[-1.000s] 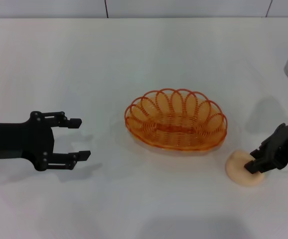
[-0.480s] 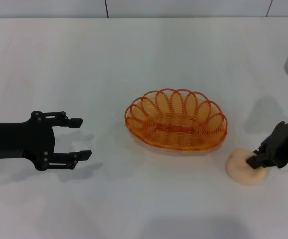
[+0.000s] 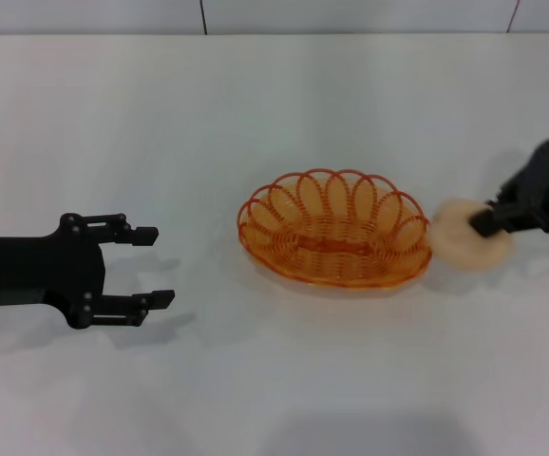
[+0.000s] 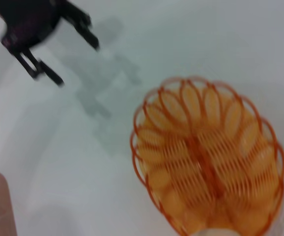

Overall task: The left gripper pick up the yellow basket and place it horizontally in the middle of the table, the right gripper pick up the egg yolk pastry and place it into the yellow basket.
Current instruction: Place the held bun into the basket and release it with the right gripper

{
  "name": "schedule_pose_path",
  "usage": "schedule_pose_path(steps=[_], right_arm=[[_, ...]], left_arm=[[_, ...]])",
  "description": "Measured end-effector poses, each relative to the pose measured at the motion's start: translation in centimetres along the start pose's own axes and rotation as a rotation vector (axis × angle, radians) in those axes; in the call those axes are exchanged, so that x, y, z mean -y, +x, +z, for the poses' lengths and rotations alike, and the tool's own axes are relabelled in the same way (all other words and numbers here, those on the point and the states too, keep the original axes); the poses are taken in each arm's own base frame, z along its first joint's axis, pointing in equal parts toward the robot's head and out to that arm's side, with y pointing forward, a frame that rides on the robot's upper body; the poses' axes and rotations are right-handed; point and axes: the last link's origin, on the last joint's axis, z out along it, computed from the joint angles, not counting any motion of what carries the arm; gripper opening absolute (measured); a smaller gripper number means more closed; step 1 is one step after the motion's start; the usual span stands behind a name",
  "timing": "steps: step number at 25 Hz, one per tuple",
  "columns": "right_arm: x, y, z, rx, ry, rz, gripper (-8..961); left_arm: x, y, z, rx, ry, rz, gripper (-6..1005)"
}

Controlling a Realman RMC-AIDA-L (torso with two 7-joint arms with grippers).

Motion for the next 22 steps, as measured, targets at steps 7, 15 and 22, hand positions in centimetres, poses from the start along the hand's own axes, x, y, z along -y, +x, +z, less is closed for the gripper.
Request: schedule_pose_path(steps=[7,15,22], right_arm=[[-1.0,-3.1,1.5,0.108,-0.033,-0.071,42],[-1.6,-5.1,4.4,0.16,-0.01,-0.14,41],[-1.0,-5.5,6.3,0.175,0.045,-0.166,40]], left_arm=[[-0.1,-0.1,0.7,-0.013,-0.015,0.009,761],[-0.6,-1.1,1.1,-0.04,0.015,-0.001,761],[-0.9,-1.8,1.5,-0.035,0.023,-0.023,761]])
